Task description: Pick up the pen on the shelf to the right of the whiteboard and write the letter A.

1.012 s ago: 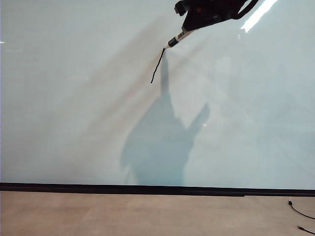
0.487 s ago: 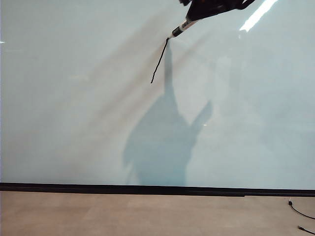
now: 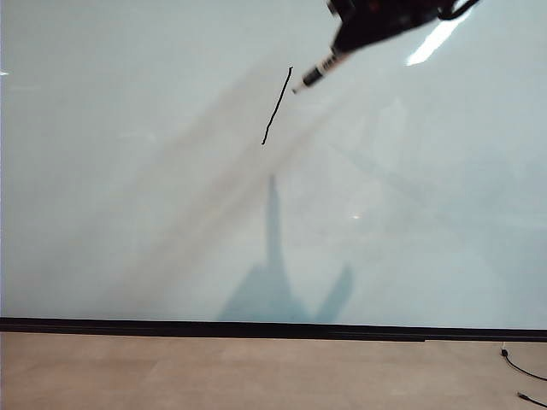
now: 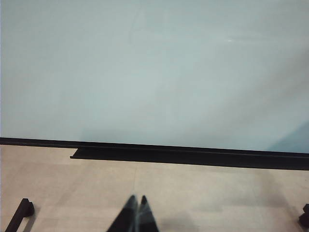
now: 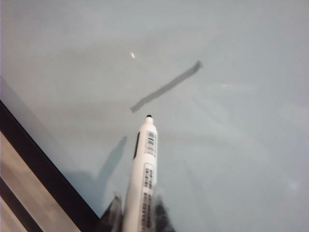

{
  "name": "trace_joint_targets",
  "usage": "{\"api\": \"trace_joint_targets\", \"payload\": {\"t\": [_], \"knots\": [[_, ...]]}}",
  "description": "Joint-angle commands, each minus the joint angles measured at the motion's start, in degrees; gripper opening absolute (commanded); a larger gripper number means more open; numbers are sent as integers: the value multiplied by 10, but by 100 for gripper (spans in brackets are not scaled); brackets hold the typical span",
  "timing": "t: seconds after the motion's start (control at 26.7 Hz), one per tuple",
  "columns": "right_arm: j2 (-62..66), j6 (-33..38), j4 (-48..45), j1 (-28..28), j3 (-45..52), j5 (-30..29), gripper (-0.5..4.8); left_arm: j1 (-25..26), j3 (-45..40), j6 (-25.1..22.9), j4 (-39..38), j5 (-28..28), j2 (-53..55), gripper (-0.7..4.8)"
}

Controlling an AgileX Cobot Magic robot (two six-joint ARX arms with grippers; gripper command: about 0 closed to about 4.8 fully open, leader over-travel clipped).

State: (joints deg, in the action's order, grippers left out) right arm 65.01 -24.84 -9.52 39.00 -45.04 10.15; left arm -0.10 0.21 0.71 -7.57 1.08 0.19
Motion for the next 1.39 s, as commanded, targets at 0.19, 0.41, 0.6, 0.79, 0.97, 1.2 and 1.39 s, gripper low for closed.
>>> {"api": "trace_joint_targets", "payload": {"t": [0.19, 0.41, 0.6, 0.79, 0.97, 1.2, 1.39], "knots": [[36, 44, -81, -7, -1, -43, -9, 0, 2, -3, 3, 2, 0, -5], [76, 155, -184, -15, 2, -64, -9, 0, 2, -2, 3, 2, 0, -5], [86, 231, -316, -15, 47, -43, -9, 0, 2, -3, 3, 2, 0, -5], [87, 275, -372, -16, 81, -12, -9, 0, 2, -3, 4, 2, 0, -5], [132, 304, -437, -30, 87, -37, -9, 0, 2, -2, 3, 2, 0, -5], [149, 308, -466, -37, 86, -38, -9, 0, 2, -3, 3, 2, 0, -4], [150, 309, -469, -49, 84, -49, -9, 0, 2, -3, 3, 2, 0, -5]]}}
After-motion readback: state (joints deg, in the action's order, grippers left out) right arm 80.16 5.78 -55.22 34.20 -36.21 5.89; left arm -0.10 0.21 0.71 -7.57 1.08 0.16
